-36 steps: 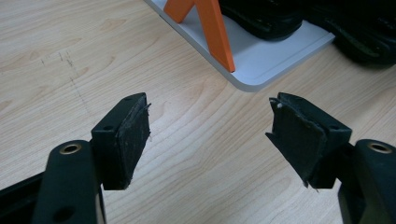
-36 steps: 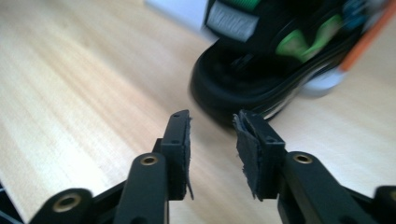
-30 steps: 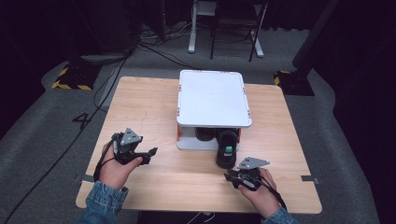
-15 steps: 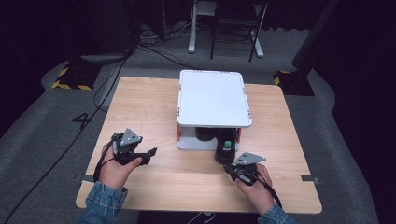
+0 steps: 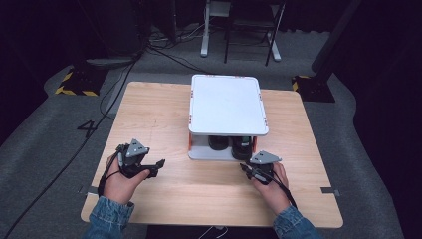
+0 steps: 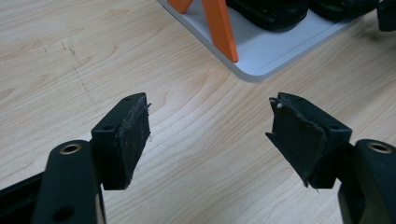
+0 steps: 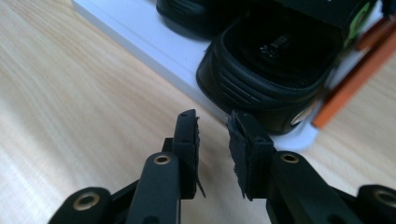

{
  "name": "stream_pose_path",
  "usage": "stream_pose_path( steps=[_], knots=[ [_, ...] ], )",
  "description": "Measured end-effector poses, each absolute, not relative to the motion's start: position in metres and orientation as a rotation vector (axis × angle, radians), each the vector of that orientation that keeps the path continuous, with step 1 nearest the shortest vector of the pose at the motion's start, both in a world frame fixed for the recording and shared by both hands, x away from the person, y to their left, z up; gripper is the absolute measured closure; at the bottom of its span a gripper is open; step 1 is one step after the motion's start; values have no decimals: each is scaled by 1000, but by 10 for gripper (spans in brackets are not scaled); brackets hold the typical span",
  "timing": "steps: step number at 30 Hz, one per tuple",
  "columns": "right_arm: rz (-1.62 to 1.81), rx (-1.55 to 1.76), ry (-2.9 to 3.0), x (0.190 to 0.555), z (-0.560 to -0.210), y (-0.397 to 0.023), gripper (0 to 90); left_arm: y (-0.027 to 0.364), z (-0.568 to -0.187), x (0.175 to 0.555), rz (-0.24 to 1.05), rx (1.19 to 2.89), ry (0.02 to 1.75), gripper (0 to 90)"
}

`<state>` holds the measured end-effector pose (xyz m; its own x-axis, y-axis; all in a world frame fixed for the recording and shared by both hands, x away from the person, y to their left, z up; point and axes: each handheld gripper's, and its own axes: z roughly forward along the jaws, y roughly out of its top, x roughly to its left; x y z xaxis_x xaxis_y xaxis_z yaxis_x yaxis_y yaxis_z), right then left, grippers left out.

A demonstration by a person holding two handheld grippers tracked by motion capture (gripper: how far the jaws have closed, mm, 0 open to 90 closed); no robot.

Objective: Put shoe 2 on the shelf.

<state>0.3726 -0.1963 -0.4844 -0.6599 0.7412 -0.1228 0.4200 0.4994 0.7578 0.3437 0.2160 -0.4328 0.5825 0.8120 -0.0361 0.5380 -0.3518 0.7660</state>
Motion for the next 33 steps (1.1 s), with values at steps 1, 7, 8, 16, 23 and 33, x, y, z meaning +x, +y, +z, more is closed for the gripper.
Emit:
stream_pose_path(
  steps=[1,7,8,16,23,33],
  knots=[
    [1003,956,2309,376,-485,-195,720,216,-433,344,454,2046,1075,283],
    [1083,987,2328,382,-483,-193,613,220,-433,342,453,2032,1086,283],
    [1115,998,2321,378,-478,-195,615,221,-433,342,458,2035,1081,283],
    [1099,1066,2152,388,-482,-194,354,218,-435,341,452,2045,1078,283],
    [1013,1004,2161,409,-491,-185,296,222,-437,339,451,2045,1097,283],
    [990,913,2084,428,-497,-177,333,227,-436,333,464,2035,1109,283]
  ],
)
